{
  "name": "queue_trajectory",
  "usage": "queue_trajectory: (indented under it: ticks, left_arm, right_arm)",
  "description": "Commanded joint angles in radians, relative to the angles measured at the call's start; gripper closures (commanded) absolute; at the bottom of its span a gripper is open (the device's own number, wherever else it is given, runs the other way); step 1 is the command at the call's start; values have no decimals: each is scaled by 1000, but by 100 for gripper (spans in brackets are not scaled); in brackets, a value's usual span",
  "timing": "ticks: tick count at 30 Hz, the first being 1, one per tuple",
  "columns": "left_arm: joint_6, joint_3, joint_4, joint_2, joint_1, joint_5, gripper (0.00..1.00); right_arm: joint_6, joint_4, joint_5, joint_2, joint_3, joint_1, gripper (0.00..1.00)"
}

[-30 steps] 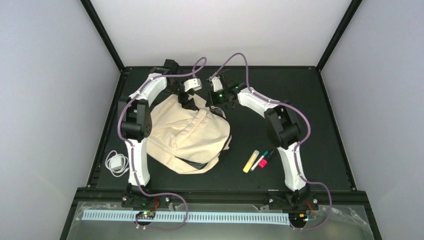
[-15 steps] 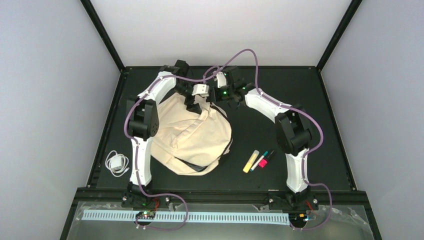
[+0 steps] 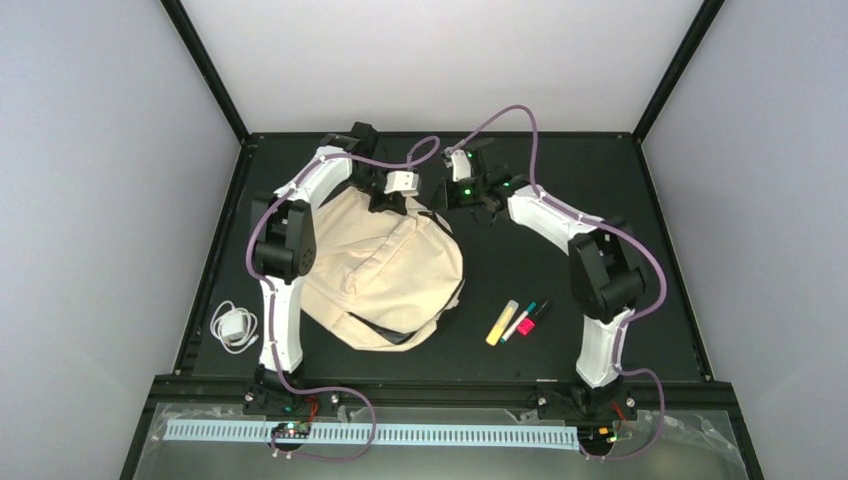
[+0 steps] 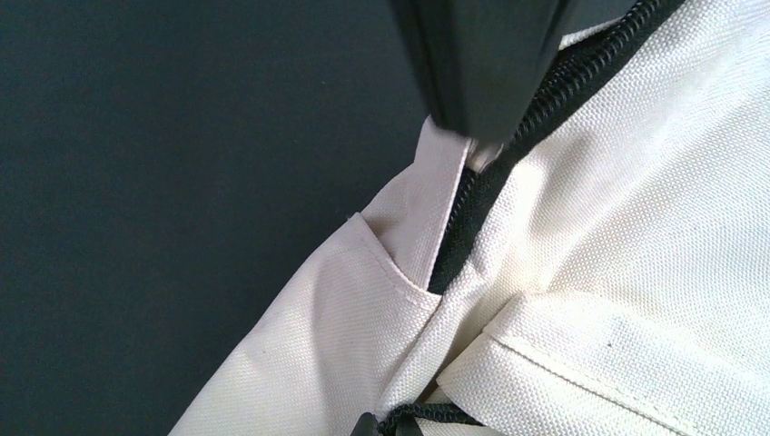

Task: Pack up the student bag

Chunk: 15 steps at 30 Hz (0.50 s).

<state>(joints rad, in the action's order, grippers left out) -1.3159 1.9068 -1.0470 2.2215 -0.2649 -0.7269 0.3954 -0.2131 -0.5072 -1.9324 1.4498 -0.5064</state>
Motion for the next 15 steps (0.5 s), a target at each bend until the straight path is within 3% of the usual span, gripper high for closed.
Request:
queue_trajectory:
  ticks: [1,6,15]
  left_arm:
    - [13,-18,46,-68,40,48,99]
    - [68,-54,128,-110,80,100,99]
    - [51,-40,81,-148,148,83,99]
  right_arm:
    - [-1,49,-19,114,-58,38,99]
    - [-26,23,-10,199,-152,52,99]
    - [-48,-21,-28,312,-242,62,99]
